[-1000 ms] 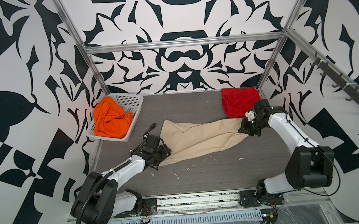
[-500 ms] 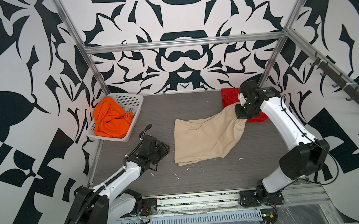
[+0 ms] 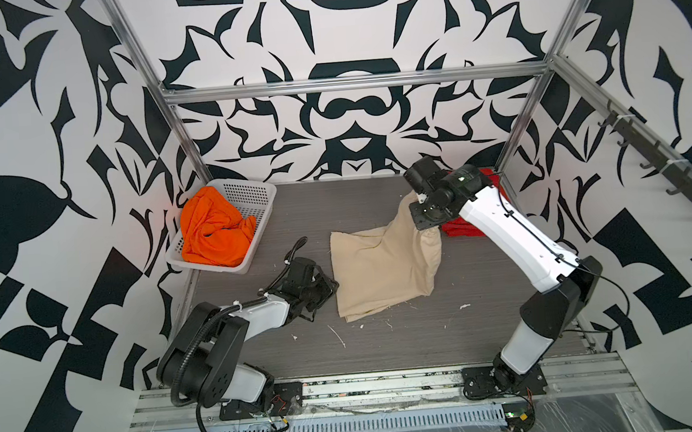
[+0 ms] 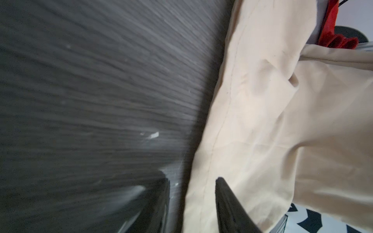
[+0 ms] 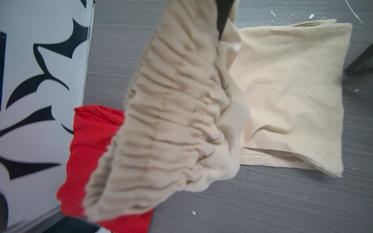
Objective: Fold and stack the shorts
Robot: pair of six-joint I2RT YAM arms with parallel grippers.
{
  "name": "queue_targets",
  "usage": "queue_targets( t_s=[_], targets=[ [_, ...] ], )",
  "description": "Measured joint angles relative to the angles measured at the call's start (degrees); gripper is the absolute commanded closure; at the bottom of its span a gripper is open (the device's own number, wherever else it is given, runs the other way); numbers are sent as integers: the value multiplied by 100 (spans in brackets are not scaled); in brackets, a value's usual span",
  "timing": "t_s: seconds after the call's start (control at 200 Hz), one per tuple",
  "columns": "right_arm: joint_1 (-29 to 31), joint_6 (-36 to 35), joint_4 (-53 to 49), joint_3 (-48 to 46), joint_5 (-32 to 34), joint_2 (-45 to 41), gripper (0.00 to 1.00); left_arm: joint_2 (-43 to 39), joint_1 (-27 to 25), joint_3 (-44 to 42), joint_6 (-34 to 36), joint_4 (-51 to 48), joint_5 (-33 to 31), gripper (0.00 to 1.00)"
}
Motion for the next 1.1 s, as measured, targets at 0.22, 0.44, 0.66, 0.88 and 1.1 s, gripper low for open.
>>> queue_targets(
  t_s=[0.22, 0.44, 0.66, 0.88, 1.1],
  targets=[
    [717, 260, 15, 319, 302, 496, 94, 498, -184, 181, -96, 507, 50, 71],
    [1165, 424, 205, 435, 203, 1086, 93, 702, -278, 203, -190, 870, 46, 72],
    [1434, 555, 533, 461, -223, 1644, 92, 719, -284, 208, -203, 903, 39, 72],
    [1508, 673, 1049, 361, -597, 1993, 90, 699, -291, 208, -227, 901, 17, 66],
    [1508, 737, 1633, 142, -1198, 2459, 77, 127, -299, 120, -238, 221, -289, 59]
  ],
)
